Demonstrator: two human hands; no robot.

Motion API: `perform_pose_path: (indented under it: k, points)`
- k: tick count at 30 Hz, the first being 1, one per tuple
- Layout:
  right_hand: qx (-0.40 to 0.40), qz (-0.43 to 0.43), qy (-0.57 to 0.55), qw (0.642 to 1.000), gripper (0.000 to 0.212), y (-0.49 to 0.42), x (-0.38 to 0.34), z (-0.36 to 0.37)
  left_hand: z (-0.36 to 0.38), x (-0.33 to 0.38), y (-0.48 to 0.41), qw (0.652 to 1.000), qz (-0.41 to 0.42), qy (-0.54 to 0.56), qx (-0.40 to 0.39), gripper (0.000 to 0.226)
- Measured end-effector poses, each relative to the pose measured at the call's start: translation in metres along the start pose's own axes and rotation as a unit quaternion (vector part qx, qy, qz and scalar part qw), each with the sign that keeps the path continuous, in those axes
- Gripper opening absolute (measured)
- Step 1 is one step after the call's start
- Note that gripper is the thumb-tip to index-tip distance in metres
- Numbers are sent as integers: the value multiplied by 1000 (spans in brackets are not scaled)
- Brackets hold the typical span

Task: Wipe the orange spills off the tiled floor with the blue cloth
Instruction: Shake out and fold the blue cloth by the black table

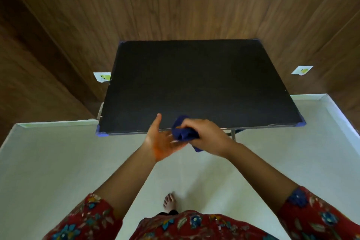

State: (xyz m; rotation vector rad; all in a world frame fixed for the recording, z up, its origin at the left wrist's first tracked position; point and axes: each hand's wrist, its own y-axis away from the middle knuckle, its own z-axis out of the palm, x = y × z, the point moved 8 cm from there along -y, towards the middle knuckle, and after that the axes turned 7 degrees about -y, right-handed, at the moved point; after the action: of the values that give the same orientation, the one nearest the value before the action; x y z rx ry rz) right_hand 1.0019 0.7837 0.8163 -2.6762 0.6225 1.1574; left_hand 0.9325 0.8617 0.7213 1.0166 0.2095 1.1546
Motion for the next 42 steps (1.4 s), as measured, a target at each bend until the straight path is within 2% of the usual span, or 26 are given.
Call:
perform_pose_path:
  k: [3,5,6,7,9,10,11,13,14,15,17,18,19,23,25,27,31,33,37,39,42]
  points:
    - [-50,-2,-16,999,33,2,6,22,-1,32,-16,997,19,-78,17,48]
    - [-86,14,-94,992,30,8,16,28,-7,42,-27,991,37,-119,51,43]
    - [-64,35,-162,984,26,7,22,23,-8,49,-32,989,52,-128,55,41]
    - [-2,68,-245,967,21,6,34,14,-8,56,-35,987,68,-135,54,40]
    - [179,163,-392,888,20,1,75,-6,-3,69,-42,985,89,-145,30,40]
    - [230,213,-435,844,21,-1,91,-4,-3,73,-44,985,91,-144,20,41]
    - [236,250,-484,805,21,-10,106,1,4,79,-48,986,86,-145,3,41]
    - [189,288,-602,721,29,-35,120,23,10,87,-53,986,78,-150,-6,37]
    - [171,303,-626,697,30,-44,122,30,13,92,-56,984,75,-163,0,36]
    - [157,307,-615,709,29,-49,121,32,13,96,-58,981,76,-178,13,35]
    - [139,286,-520,793,26,-63,123,23,10,109,-67,967,105,-227,48,35]
    - [137,275,-480,822,28,-69,127,21,8,115,-71,955,126,-260,66,37]
    - [138,273,-458,835,33,-73,135,19,5,121,-75,943,141,-291,80,38]
    - [143,265,-475,827,56,-90,156,13,-1,131,-91,928,135,-334,91,54]
    - [139,262,-471,831,58,-95,162,9,-8,136,-99,930,129,-326,109,70]
    - [136,258,-434,853,57,-102,168,4,-8,141,-108,927,135,-335,104,77]
    - [134,227,-336,904,59,-122,178,-2,4,158,-115,880,217,-415,79,80]
    - [145,220,-330,906,62,-133,184,-7,7,168,-118,863,240,-438,74,83]
    - [127,269,-352,887,70,-150,212,4,-4,174,-143,850,191,-482,94,84]
    - [110,295,-316,895,70,-152,219,12,-14,173,-154,821,189,-526,117,86]
    - [124,293,-270,909,66,-156,214,11,-18,178,-161,776,226,-569,154,80]
